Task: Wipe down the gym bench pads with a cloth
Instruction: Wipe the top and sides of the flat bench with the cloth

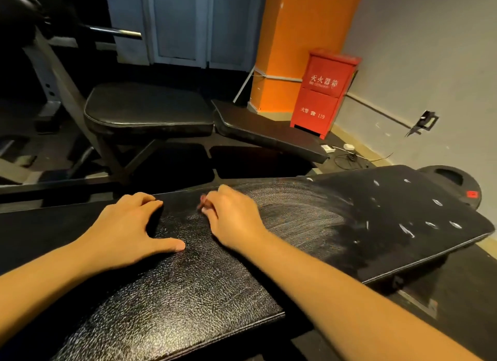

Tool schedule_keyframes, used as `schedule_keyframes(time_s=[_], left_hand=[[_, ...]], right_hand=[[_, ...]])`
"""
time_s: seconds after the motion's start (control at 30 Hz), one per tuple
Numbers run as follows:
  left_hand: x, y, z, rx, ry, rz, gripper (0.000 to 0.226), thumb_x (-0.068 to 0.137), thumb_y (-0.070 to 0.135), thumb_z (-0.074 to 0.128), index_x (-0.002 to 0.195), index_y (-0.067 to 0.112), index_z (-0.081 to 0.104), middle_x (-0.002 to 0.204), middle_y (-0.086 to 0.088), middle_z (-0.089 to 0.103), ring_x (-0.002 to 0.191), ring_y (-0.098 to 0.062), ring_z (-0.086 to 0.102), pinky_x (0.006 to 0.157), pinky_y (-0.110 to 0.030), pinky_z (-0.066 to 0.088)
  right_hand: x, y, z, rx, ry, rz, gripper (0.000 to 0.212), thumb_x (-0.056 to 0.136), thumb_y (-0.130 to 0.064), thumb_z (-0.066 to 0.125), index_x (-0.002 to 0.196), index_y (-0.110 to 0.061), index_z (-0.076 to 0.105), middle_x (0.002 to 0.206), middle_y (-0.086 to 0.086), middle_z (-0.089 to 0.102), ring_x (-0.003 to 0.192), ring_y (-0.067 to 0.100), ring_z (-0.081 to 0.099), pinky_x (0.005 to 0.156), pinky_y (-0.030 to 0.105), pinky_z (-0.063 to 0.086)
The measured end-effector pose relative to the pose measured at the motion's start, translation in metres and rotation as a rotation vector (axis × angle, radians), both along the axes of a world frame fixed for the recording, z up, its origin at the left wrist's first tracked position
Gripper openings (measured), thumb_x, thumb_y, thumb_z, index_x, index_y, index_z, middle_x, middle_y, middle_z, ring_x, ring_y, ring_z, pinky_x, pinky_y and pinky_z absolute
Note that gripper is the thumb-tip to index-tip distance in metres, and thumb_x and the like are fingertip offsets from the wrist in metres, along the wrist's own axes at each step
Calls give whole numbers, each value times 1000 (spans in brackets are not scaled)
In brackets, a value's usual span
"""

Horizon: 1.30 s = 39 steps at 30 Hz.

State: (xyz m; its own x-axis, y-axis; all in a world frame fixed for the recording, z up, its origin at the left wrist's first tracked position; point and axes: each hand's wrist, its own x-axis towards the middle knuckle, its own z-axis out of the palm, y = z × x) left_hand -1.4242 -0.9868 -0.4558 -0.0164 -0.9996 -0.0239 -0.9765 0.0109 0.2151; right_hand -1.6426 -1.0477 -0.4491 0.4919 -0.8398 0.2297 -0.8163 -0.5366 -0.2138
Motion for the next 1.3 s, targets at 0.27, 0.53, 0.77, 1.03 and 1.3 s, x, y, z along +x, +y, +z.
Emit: schedule_keyframes(time_s=[0.27, 0.53, 0.77, 1.03, 1.3], left_hand=[[4, 0, -7, 6, -15, -7, 146, 41, 113, 22, 157, 25, 37, 154, 11, 35, 142, -12, 33, 116, -35, 33], [3, 0, -3, 19, -7, -5, 144, 41, 112, 25, 157, 26, 37, 153, 13, 36, 141, -10, 33, 115, -35, 33], [2, 4, -4, 19, 5, -16, 142, 45, 109, 26, 159, 25, 34, 156, 11, 33, 142, -12, 31, 117, -36, 30], [1, 3, -1, 19, -22, -12, 144, 42, 110, 25, 157, 24, 37, 155, 9, 36, 141, -12, 33, 117, -35, 31], [2, 4, -1, 36, -6, -22, 143, 43, 108, 27, 158, 22, 36, 156, 9, 35, 142, -14, 32, 117, -36, 32]], right_hand=[[-185, -127, 6, -52, 76, -688, 19, 97, -26, 56, 96, -18, 73, 101, 9, 72, 87, 33, 65, 68, 35, 53], [-14, -21, -5, 25, -35, -35, 22, 101, -37, 56, 109, -25, 71, 102, -4, 64, 89, 17, 61, 68, 31, 44], [-130, -100, -5, -100, 31, -676, 18, 100, -28, 57, 104, -15, 69, 108, 9, 68, 95, 34, 68, 65, 35, 44], [48, 15, -5, 23, -45, 6, 23, 101, -35, 54, 115, -26, 70, 111, 3, 62, 101, 27, 63, 76, 38, 48], [-139, -59, 3, -57, 99, -583, 20, 100, -33, 53, 104, -25, 72, 111, 3, 71, 98, 28, 68, 68, 34, 48]])
